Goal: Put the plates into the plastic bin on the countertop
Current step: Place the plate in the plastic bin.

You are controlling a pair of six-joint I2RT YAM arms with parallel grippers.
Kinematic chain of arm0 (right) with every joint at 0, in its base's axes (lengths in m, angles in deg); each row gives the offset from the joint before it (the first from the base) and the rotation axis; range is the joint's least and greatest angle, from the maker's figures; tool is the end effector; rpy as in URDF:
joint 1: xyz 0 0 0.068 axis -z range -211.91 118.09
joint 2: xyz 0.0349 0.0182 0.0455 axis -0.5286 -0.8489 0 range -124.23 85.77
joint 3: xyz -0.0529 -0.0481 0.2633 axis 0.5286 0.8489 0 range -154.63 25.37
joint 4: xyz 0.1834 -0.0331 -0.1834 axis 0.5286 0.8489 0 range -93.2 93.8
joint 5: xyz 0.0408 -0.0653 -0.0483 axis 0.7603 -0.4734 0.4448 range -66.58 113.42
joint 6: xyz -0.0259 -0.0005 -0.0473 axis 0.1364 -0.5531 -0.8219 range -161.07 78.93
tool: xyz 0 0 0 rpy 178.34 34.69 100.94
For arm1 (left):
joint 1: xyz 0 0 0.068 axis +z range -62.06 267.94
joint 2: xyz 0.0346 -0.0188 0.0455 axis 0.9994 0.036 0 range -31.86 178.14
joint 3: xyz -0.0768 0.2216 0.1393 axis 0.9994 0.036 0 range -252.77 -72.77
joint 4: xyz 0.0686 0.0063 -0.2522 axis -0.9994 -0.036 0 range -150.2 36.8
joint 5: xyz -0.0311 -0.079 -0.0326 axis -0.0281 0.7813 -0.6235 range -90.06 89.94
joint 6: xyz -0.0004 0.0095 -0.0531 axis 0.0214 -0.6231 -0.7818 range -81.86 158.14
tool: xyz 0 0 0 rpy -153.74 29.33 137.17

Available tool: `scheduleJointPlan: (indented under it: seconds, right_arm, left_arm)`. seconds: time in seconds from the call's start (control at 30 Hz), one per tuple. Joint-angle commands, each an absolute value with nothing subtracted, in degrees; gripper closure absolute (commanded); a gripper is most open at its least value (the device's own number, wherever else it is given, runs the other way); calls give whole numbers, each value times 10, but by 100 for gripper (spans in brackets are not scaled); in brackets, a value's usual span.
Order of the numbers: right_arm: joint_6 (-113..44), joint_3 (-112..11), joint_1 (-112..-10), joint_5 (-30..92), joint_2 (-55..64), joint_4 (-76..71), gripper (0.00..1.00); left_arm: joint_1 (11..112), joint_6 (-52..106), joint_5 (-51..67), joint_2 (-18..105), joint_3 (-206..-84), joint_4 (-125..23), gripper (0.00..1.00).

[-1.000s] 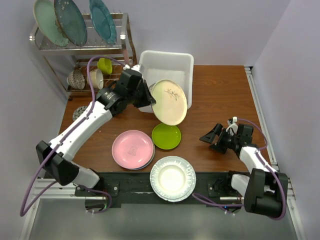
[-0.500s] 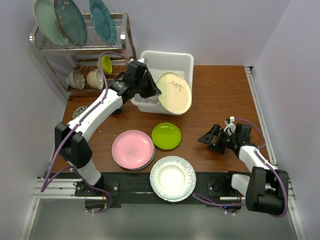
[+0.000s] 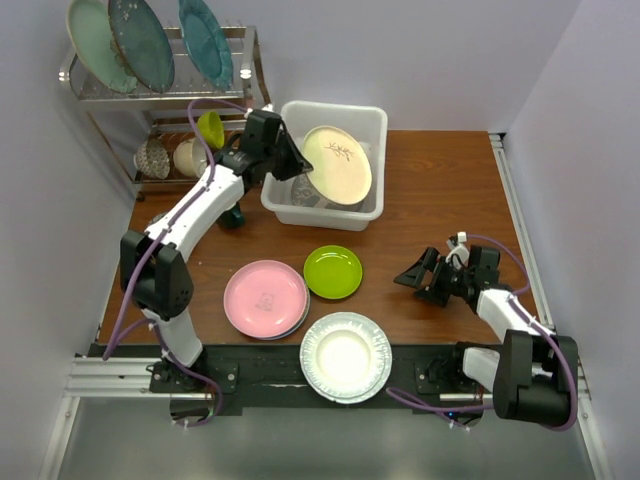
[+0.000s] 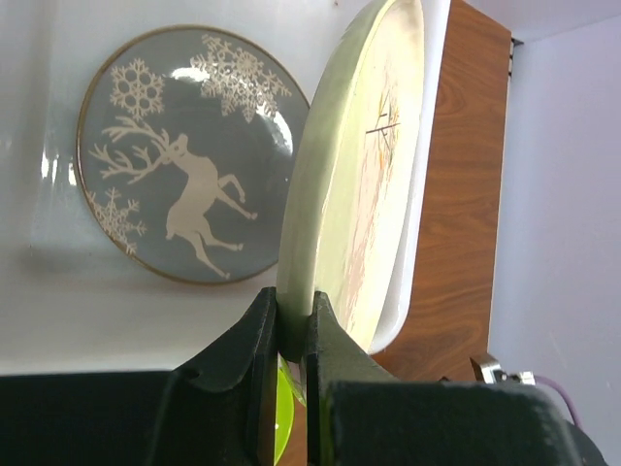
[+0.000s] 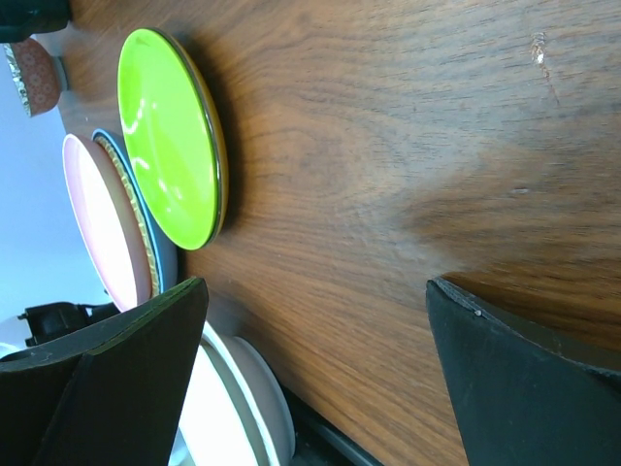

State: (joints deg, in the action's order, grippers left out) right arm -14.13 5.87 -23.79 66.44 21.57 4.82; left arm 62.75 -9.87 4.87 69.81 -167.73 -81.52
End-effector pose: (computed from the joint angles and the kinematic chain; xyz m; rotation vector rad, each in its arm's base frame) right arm 0.1836 -0.0015 0.1419 0.4213 2.4015 1.0731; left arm 0.3727 -0.1787 0.3401 -0.4044 2.2634 -0.7925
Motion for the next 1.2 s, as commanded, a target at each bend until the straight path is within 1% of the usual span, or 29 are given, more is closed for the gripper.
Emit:
scheduleJointPlan:
  seconds: [0.0, 0.33, 0.6, 0.9, 1.17]
  right_arm:
    - [-151, 42, -243, 657, 210, 36, 1]
    - [-151, 42, -246, 659, 202, 30, 1]
    - [-151, 41, -247, 660, 200, 29, 1]
    - [-151, 41, -251, 655, 198, 30, 1]
    - [-152, 40, -255, 657, 194, 30, 1]
  left_arm:
    - [636, -121, 65, 702, -1738, -710, 100]
    - [639, -102, 64, 798, -1807, -733, 100]
    - [641, -92, 64, 848, -1825, -738, 100]
    - [642, -77, 64, 879, -1838, -759, 100]
    - [642, -58, 67, 893, -1823, -785, 100]
